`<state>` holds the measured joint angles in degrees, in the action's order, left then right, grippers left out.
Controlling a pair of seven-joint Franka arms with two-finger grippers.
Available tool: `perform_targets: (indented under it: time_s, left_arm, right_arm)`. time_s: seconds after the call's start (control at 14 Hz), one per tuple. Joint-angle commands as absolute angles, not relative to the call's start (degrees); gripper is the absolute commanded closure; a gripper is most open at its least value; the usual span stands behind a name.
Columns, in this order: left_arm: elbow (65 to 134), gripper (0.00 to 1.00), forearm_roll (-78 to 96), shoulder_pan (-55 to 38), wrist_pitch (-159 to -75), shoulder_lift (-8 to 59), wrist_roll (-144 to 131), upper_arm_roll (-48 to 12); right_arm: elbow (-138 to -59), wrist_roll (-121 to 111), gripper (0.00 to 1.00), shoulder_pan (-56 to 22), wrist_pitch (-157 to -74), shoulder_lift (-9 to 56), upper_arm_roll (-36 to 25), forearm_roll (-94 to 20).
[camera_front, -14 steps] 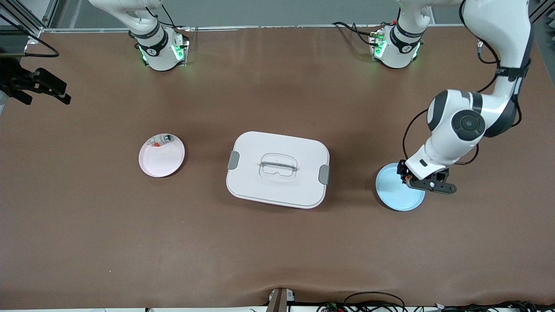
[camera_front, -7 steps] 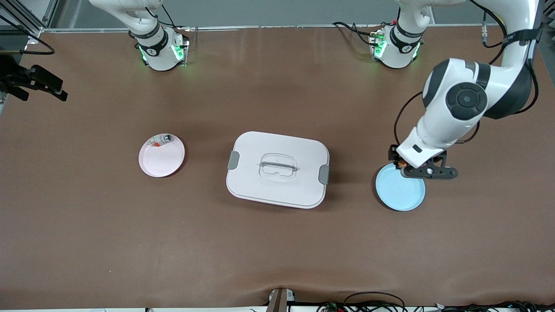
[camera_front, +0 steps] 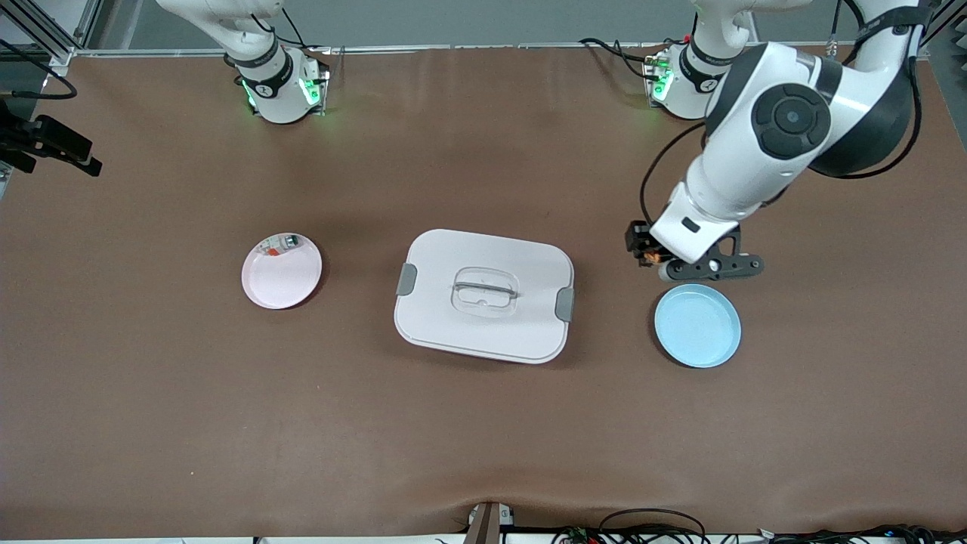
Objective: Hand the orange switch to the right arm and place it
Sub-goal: 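Lift the orange switch with the left gripper toward the table middle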
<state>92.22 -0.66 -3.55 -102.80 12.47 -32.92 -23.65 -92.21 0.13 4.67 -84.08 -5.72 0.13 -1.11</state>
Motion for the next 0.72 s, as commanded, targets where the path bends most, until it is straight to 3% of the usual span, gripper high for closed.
perform_targets:
  time_s: [0.0, 0.64]
  left_arm:
    - [87.5, 1.00, 3.8, -3.5, -100.6, 13.5, -40.7, -25.9]
    - [77.9, 1.00, 9.6, -11.9, -100.6, 17.7, -76.0, -28.9]
  right_arm:
    - [-91.8, 0.0, 0.00, 6.4, -84.1, -5.4, 0.9, -1.5]
    - [-90.3, -3.7, 0.00, 6.4, -85.5, 3.2, 1.0, -0.7]
